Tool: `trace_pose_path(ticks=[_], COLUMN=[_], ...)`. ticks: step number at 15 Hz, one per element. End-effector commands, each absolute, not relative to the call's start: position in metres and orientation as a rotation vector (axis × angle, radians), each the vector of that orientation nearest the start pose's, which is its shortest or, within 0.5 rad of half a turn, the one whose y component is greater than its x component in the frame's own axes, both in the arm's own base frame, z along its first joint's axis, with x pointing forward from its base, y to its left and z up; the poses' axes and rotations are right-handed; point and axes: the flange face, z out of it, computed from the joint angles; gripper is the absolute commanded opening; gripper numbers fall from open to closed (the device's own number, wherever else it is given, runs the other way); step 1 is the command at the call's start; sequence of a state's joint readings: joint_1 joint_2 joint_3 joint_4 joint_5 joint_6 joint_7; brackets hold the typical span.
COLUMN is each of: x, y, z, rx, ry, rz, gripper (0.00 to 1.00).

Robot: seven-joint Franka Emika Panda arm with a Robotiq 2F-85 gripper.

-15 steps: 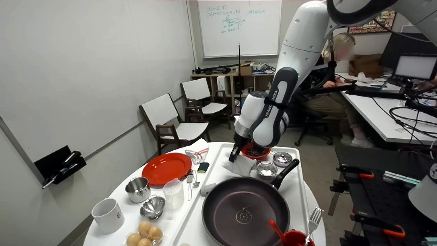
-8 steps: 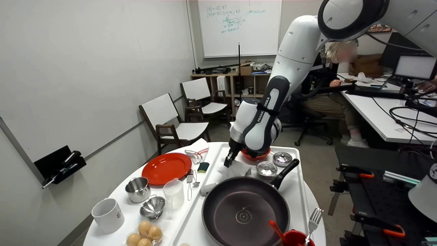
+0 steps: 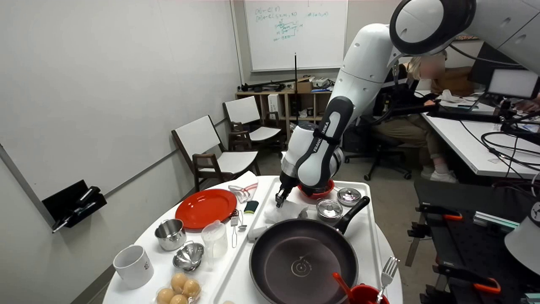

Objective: Use the white towel to wipe the pan

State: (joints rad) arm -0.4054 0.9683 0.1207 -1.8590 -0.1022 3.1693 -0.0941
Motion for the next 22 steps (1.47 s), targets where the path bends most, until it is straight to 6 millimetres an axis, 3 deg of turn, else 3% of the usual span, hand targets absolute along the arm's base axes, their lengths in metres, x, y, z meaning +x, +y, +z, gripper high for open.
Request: trace_pose_path(ticks=[1,6,16,22], x=[0.61,0.612,0.611,0.607], y=[-0.17,-0.171,-0.168,-0.152], z=[0.037,0.038,0.046,0.075], rx=[-3.06,-3.058,-3.025,-3.015], ry=[0.28,0.287,0.322,0.316], rz=[-0.554,-0.555,-0.564,-0.574], gripper=[0.63,0.98,1.0,1.0])
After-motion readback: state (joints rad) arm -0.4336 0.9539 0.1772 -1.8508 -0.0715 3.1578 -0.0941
